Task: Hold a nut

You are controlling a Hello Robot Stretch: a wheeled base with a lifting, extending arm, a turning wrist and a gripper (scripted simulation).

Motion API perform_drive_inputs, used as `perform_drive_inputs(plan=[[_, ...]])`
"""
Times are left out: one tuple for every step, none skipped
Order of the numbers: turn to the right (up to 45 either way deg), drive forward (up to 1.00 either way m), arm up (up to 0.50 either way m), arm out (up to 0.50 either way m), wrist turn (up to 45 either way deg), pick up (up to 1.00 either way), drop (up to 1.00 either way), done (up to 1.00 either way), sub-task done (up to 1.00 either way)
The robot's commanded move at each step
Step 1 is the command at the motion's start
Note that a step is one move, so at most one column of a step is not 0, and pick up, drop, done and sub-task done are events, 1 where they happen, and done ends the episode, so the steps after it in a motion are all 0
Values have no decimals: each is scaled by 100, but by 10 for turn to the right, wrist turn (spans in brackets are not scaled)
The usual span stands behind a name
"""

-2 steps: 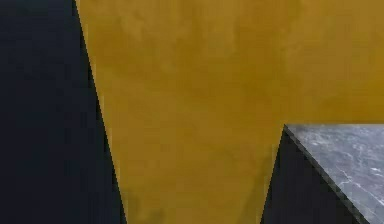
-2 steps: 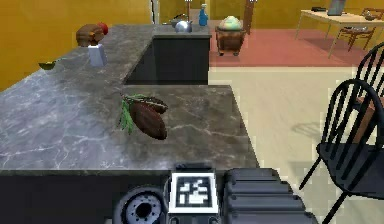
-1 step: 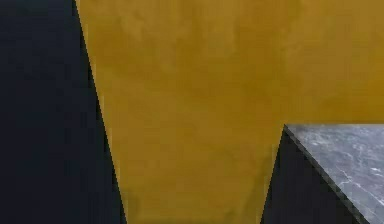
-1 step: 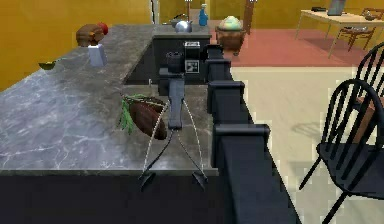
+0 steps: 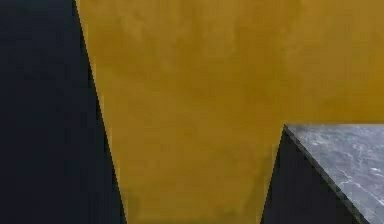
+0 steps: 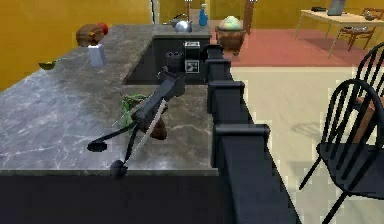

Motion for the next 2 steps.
perform_drive_inputs(plan=[[0,0,0,0,450,0,0,0,0],[0,0,0,0,240,0,0,0,0]])
